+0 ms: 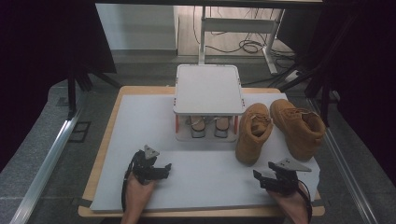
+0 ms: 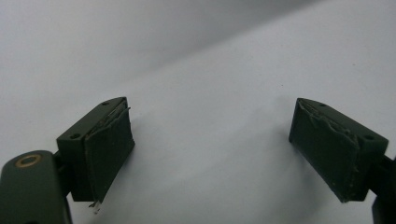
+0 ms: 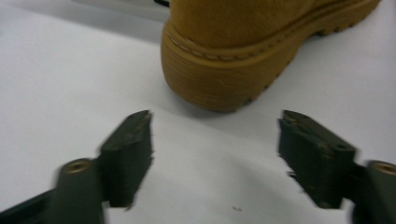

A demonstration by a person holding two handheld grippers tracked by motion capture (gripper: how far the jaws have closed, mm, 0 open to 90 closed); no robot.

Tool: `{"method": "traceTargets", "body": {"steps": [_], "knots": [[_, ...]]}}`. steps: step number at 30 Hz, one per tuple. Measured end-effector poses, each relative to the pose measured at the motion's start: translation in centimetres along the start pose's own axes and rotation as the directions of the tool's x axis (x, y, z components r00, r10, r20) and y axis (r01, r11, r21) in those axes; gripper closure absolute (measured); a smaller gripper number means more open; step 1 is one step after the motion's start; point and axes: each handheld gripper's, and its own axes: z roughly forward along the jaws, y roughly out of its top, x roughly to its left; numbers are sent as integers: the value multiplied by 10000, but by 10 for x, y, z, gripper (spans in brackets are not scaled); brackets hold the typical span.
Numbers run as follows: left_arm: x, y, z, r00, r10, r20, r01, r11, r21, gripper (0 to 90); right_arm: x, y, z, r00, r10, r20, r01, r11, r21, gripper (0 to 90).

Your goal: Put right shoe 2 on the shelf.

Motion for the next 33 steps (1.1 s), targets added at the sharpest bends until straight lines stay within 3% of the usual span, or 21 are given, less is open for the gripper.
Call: {"method": "traceTargets", "body": {"steps": [3,6,10,16,23,33], "knots": [[0,0,0,10000,6,-8,-6,10000,-6,130,3,4,3,9997,68,-229,-69,10000,-25,476],[0,0,0,10000,9,-7,-9,10000,-11,131,5,5,6,9995,-29,-309,31,10000,46,542],[0,0,0,10000,35,-20,-35,10000,-25,134,11,7,14,9966,-410,-718,420,9990,133,721],[-1,0,0,10000,40,-12,-40,10000,-31,135,19,10,23,9919,-956,-839,967,9953,99,873],[-1,0,0,10000,37,-7,-37,10000,-33,135,25,16,36,9903,-1046,-913,1060,9943,111,895],[-1,0,0,10000,39,-4,-39,10000,-40,136,34,26,58,9909,-1210,-597,1220,9924,149,899]]}}
